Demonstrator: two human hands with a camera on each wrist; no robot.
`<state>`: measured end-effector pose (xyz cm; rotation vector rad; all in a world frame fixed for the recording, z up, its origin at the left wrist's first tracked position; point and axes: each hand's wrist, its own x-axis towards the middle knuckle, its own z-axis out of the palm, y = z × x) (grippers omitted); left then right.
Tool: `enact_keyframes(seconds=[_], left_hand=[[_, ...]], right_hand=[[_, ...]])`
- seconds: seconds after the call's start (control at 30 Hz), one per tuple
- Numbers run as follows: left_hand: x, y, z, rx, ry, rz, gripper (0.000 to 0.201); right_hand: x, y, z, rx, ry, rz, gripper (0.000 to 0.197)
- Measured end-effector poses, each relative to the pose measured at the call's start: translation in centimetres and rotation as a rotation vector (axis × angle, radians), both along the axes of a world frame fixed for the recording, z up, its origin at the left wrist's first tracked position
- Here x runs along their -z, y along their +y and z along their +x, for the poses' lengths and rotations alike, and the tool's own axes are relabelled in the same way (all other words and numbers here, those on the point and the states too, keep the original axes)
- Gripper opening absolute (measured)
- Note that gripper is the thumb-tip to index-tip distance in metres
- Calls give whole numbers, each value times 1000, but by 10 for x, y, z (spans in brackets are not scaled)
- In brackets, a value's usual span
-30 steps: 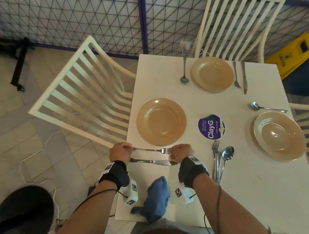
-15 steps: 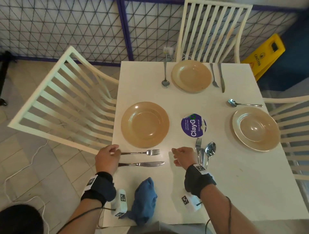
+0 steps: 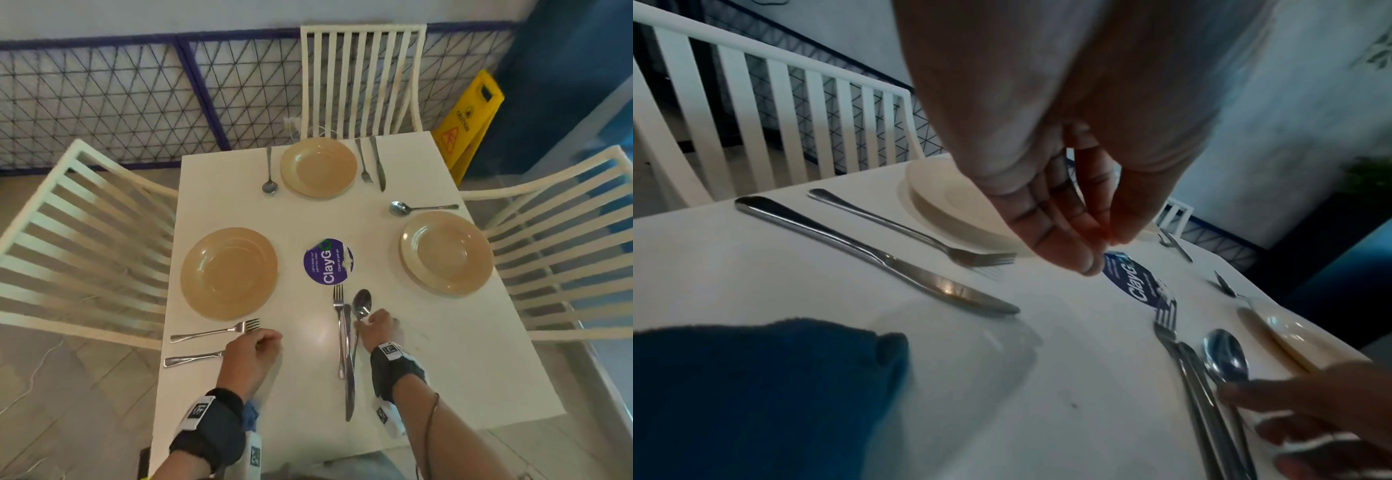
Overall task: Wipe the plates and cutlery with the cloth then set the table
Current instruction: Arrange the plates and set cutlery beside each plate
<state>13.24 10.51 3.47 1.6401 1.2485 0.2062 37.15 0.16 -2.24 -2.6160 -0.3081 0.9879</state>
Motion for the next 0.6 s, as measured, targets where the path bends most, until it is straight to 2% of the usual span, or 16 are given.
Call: enact_keyframes(seconds=[0.1,0.37,0.6], left_hand=[[2,-17,16,17,33,-16,14],[7,-50,50,62,87,-19,15],[7,-70,85,115,125,34,16]], right_hand=[[0,2,8,-55,5,-31,34],[0,-13,48,22,45,-9,33],[3,-26,64,99,108,18,50]])
